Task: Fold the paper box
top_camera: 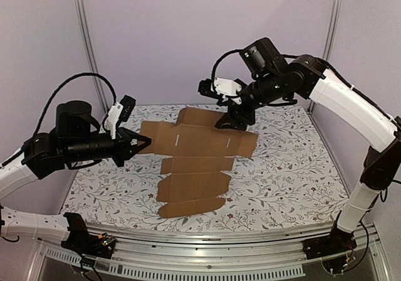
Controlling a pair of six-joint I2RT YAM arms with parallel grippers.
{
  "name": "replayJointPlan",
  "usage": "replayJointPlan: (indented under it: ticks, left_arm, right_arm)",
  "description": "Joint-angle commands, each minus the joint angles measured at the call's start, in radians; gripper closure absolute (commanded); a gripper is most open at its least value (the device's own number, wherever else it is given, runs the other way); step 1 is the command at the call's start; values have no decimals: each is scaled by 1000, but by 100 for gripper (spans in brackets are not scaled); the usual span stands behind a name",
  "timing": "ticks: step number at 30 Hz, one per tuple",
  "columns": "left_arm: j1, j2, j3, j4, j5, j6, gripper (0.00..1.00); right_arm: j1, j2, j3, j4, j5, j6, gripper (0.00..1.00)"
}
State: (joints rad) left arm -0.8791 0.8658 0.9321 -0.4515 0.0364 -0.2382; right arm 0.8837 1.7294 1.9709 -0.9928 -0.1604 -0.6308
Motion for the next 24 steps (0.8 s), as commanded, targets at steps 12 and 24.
replayJointPlan:
  ticks: [12, 24]
  left_arm:
    - [-45, 2, 2, -14, -33, 25, 100]
    - [-52, 4, 4, -21, -66, 26, 100]
  right_arm:
    - [-30, 72, 76, -103, -73, -58, 46]
    - [-30, 71, 76, -121, -100, -49, 81]
